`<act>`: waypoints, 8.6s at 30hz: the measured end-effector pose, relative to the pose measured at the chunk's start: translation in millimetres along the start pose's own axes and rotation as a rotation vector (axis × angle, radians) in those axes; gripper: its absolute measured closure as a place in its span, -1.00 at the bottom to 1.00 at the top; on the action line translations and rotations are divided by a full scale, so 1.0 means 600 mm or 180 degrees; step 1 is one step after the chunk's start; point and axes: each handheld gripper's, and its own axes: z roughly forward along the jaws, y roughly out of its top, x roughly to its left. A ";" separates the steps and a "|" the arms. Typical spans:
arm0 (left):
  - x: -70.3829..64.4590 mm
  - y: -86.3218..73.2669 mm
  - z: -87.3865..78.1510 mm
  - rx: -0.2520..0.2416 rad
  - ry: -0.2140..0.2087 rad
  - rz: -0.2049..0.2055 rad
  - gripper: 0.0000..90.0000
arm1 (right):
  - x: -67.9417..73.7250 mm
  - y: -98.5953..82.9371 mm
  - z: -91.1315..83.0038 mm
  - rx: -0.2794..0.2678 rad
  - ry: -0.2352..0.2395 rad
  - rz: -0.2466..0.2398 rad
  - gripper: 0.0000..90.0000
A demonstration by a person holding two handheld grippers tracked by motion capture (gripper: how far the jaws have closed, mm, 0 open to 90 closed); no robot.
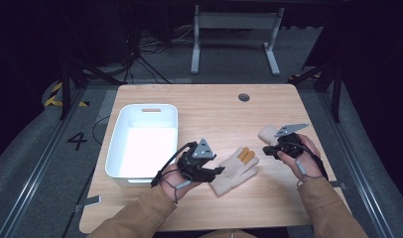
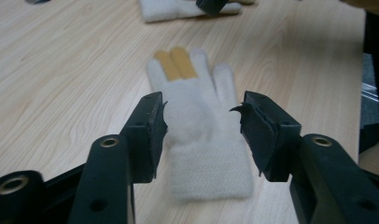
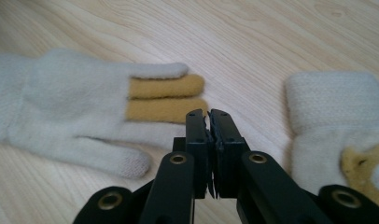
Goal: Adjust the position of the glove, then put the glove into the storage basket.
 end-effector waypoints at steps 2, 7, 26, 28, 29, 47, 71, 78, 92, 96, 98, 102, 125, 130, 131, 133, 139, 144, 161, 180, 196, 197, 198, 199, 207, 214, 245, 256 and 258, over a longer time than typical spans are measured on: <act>-0.002 -0.005 -0.003 0.0014 0.0014 -0.0022 0.09 | -0.002 0.005 0.003 0.0017 -0.0001 0.0001 0.92; -0.003 -0.005 -0.005 0.0037 -0.0111 -0.0147 0.03 | -0.005 0.011 0.014 0.0073 0.0018 0.0012 0.90; 0.008 -0.025 -0.017 0.0089 -0.0154 -0.0290 -0.01 | 0.049 0.093 0.103 0.0283 0.0231 -0.0327 0.89; 0.006 -0.026 -0.015 0.0117 -0.0162 -0.0260 -0.02 | 0.051 0.099 0.111 0.0304 0.0274 -0.0329 0.90; 0.006 -0.026 -0.015 0.0117 -0.0162 -0.0260 -0.02 | 0.051 0.099 0.111 0.0304 0.0274 -0.0329 0.90; 0.005 -0.028 -0.009 0.0166 -0.0174 -0.0221 -0.05 | 0.063 0.125 0.166 0.0422 0.0354 -0.0381 0.87; 0.006 -0.027 -0.003 0.0189 -0.0172 -0.0195 -0.07 | 0.057 0.083 0.147 0.0682 0.0252 -0.0297 0.95; 0.005 -0.022 0.003 0.0201 -0.0205 -0.0162 -0.07 | 0.051 0.065 0.134 0.0688 0.0270 -0.0210 0.95; 0.009 -0.014 0.012 0.0178 -0.0265 -0.0134 -0.06 | 0.051 0.035 0.107 0.0716 0.0253 -0.0157 0.95; 0.011 -0.011 0.014 0.0179 -0.0283 -0.0148 -0.08 | 0.052 0.031 0.100 0.0709 0.0263 -0.0150 0.95; 0.012 -0.010 0.015 0.0186 -0.0300 -0.0155 -0.09 | 0.051 0.030 0.097 0.0686 0.0264 -0.0132 0.94; 0.008 -0.009 0.012 0.0158 -0.0317 -0.0136 -0.10 | 0.048 0.030 0.088 0.0546 0.0243 -0.0077 0.84; 0.016 -0.024 -0.017 0.0100 -0.0279 -0.0196 -0.12 | -0.054 0.042 0.013 0.0310 -0.0211 0.0305 0.54; 0.017 -0.027 -0.020 0.0100 -0.0229 -0.0190 -0.12 | -0.078 0.035 0.009 0.0315 -0.0281 0.0395 0.40; 0.017 -0.028 -0.020 0.0101 -0.0225 -0.0194 -0.12 | -0.083 0.033 0.009 0.0310 -0.0295 0.0408 0.37; 0.017 -0.029 -0.020 0.0106 -0.0231 -0.0190 -0.12 | -0.089 0.030 0.007 0.0316 -0.0298 0.0436 0.32; 0.017 -0.029 -0.015 0.0134 -0.0272 -0.0172 -0.13 | -0.111 0.018 0.009 0.0393 -0.0382 0.0477 0.17; 0.018 -0.029 -0.015 0.0135 -0.0274 -0.0176 -0.13 | -0.130 0.005 0.009 0.0429 -0.0485 0.0559 0.11; 0.018 -0.032 -0.012 0.0166 -0.0267 -0.0170 -0.14 | -0.157 -0.020 0.022 0.0584 -0.0595 0.0655 0.16; 0.019 -0.033 -0.011 0.0190 -0.0273 -0.0174 -0.14 | -0.158 -0.022 0.027 0.0674 -0.0524 0.0620 0.46; 0.017 -0.032 -0.010 0.0208 -0.0274 -0.0160 -0.13 | -0.133 0.008 -0.026 0.0506 -0.0521 0.0333 0.47; 0.017 -0.032 -0.010 0.0202 -0.0275 -0.0170 -0.12 | -0.131 0.010 -0.030 0.0506 -0.0508 0.0312 0.47; 0.018 -0.032 -0.010 0.0203 -0.0273 -0.0174 -0.12 | -0.128 0.013 -0.034 0.0496 -0.0496 0.0294 0.47; 0.018 -0.032 -0.011 0.0206 -0.0277 -0.0178 -0.12 | -0.123 0.018 -0.041 0.0464 -0.0491 0.0263 0.47; 0.018 -0.030 -0.011 0.0195 -0.0278 -0.0188 -0.13 | -0.099 0.036 -0.061 0.0393 -0.0454 0.0099 0.47; 0.019 -0.031 -0.010 0.0194 -0.0270 -0.0194 -0.13 | -0.070 0.053 -0.078 0.0306 -0.0392 -0.0096 0.47; 0.013 -0.033 -0.010 0.0181 -0.0270 -0.0179 -0.11 | 0.075 0.106 -0.096 0.0047 0.0146 -0.0932 0.47; 0.012 -0.042 -0.019 0.0194 -0.0223 -0.0232 -0.12 | 0.101 0.115 -0.080 0.0076 0.0371 -0.1131 0.47; 0.013 -0.044 -0.021 0.0202 -0.0228 -0.0242 -0.12 | 0.106 0.117 -0.076 0.0078 0.0414 -0.1171 0.47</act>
